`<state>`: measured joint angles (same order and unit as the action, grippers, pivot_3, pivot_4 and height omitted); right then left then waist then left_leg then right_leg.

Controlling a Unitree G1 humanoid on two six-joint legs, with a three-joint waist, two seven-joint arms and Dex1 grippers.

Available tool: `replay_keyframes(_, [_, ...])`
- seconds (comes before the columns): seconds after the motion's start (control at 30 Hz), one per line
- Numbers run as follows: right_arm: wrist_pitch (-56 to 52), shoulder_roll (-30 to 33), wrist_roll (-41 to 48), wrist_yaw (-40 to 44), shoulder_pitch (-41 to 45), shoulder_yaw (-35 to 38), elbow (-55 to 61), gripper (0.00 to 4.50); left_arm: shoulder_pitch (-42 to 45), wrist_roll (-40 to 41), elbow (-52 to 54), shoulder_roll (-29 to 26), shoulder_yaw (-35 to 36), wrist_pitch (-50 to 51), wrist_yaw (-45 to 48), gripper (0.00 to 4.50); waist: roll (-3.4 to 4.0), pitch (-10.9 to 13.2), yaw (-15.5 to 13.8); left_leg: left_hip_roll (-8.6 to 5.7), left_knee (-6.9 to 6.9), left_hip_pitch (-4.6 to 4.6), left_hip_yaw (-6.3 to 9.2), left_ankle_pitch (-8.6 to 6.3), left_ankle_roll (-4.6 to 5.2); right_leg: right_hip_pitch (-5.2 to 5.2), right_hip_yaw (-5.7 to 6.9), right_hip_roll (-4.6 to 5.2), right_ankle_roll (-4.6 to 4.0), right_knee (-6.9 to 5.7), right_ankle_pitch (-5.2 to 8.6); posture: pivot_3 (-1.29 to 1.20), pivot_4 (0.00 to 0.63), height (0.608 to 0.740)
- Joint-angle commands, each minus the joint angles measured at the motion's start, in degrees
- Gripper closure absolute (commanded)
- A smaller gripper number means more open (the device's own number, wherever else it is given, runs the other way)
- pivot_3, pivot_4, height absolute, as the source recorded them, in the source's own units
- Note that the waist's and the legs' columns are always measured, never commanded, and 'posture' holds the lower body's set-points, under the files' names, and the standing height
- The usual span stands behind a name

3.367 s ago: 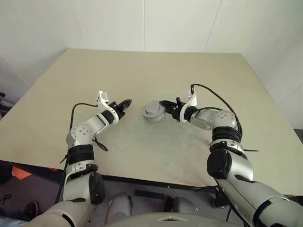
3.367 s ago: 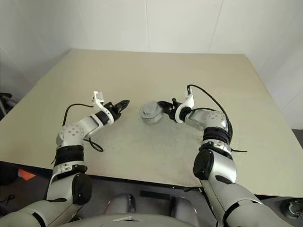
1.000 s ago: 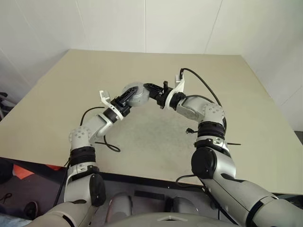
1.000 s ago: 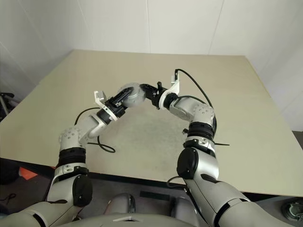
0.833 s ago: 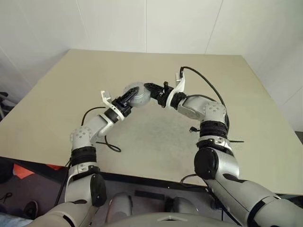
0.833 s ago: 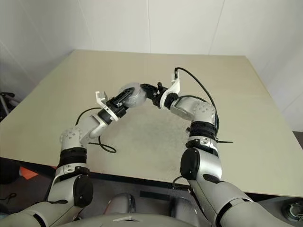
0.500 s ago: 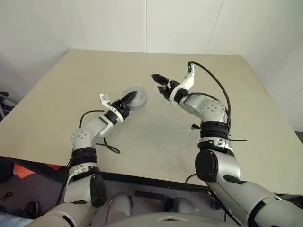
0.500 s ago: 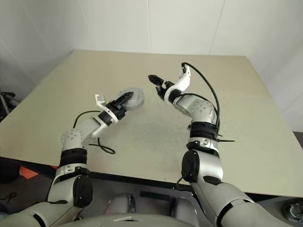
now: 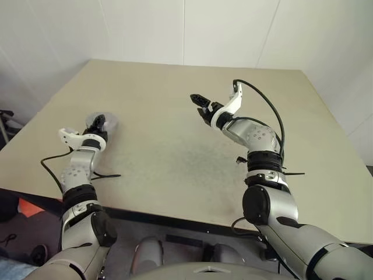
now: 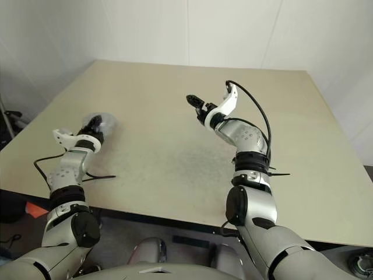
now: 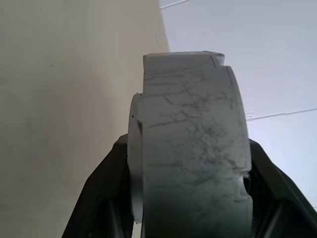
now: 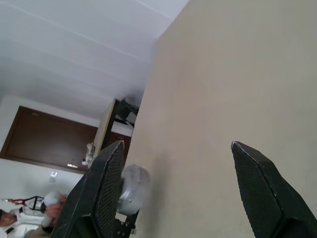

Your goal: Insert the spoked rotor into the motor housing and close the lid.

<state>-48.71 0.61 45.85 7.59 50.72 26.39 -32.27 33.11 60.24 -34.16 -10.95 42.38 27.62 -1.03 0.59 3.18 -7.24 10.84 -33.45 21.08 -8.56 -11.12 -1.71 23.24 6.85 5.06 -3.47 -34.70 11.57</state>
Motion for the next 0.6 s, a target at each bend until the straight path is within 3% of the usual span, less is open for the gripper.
replay_keyframes(0.03, [0.8, 0.2, -0.4, 1.0, 0.9, -0.7, -0.2, 0.61, 2.0, -1.3, 0.6, -0.5, -0.8, -0.7, -0.8, 2.26, -0.16, 0.0, -0.1, 0.02, -0.01, 0.0, 0.0, 0.01, -0.01, 0.0, 0.0, 0.0, 0.0, -0.02, 0.0, 0.0, 0.0, 0.74])
replay_keyframes(0.2, [0.8, 0.2, -1.5, 1.2, 0.6, -1.1, -0.9, 0.61, 1.9, -2.2, 0.4, -1.0, -0.5, -0.2, -0.8, 2.26, -0.16, 0.0, 0.0, 0.03, -0.03, -0.09, 0.02, 0.02, -0.04, -0.04, 0.0, 0.0, -0.11, -0.08, -0.06, 0.0, 0.0, 0.74])
replay_keyframes(0.43, [0.3, 0.8, -2.9, 1.2, 1.0, -1.4, -3.3, 0.57, 1.2, -4.2, 1.2, -3.8, 1.7, -2.8, -4.6, 0.08, -0.16, 0.0, 0.2, 0.04, -0.01, -0.2, 0.02, 0.03, -0.06, -0.12, -0.02, -0.01, -0.1, -0.09, -0.05, 0.0, 0.0, 0.74])
replay_keyframes(0.6, [0.9, 2.2, -3.8, 2.1, 2.7, -1.1, -7.2, 0.57, 0.8, -8.4, -1.2, -8.9, 4.4, -10.3, -10.9, 0.03, -0.17, 0.0, 2.0, 0.19, 0.07, -0.28, -0.01, 0.12, -0.21, -0.25, -0.13, -0.21, 0.06, -0.1, 0.04, 0.0, 0.0, 0.74])
